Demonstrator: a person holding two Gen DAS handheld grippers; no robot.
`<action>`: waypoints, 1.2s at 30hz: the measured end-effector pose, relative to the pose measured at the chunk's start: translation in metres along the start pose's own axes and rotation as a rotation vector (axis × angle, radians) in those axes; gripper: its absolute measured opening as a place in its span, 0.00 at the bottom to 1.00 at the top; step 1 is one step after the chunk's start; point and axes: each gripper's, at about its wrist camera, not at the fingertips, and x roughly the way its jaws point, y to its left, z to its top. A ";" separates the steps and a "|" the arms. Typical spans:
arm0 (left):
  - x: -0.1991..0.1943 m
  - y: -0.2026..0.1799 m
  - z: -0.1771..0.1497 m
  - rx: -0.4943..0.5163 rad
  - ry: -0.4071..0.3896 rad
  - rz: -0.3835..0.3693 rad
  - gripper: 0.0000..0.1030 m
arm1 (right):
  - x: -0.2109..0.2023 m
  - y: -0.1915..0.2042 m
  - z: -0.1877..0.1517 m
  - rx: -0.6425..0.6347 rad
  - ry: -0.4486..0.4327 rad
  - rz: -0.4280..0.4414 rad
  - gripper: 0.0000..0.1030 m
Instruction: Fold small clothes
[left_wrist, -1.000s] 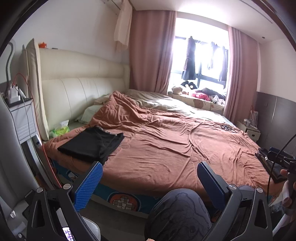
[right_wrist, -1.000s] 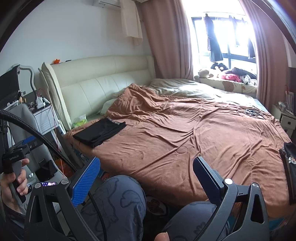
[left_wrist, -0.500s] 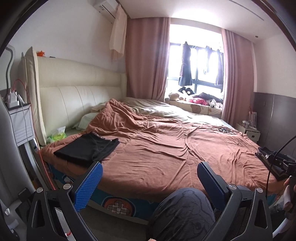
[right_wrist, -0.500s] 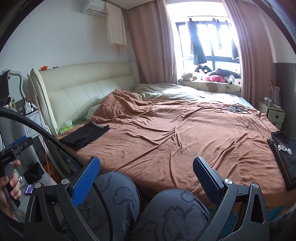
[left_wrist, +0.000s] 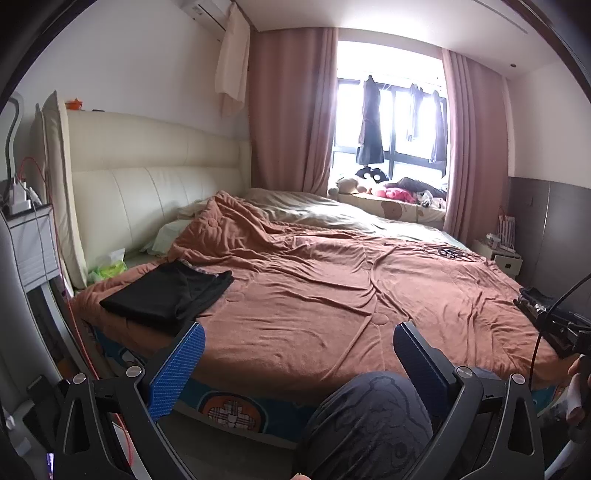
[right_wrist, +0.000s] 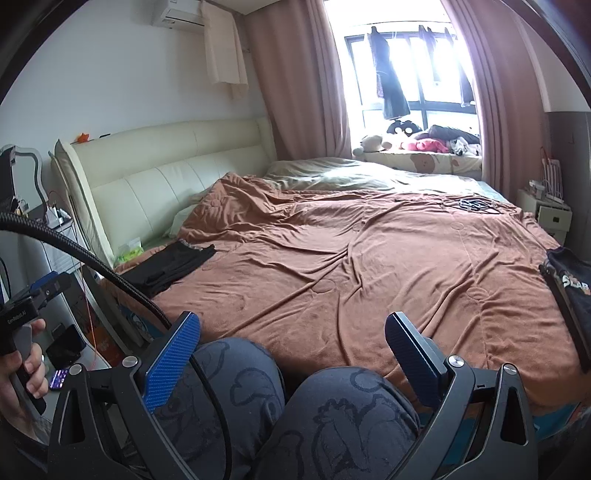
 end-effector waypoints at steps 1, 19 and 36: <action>0.000 -0.001 -0.001 0.003 0.001 0.001 1.00 | 0.000 0.000 -0.001 -0.001 0.001 -0.001 0.98; -0.002 -0.007 -0.003 0.002 0.009 -0.009 1.00 | -0.004 0.001 -0.004 0.000 -0.003 0.011 0.98; -0.004 -0.005 -0.001 -0.001 0.008 0.007 1.00 | -0.009 -0.002 -0.004 -0.012 -0.021 0.020 0.98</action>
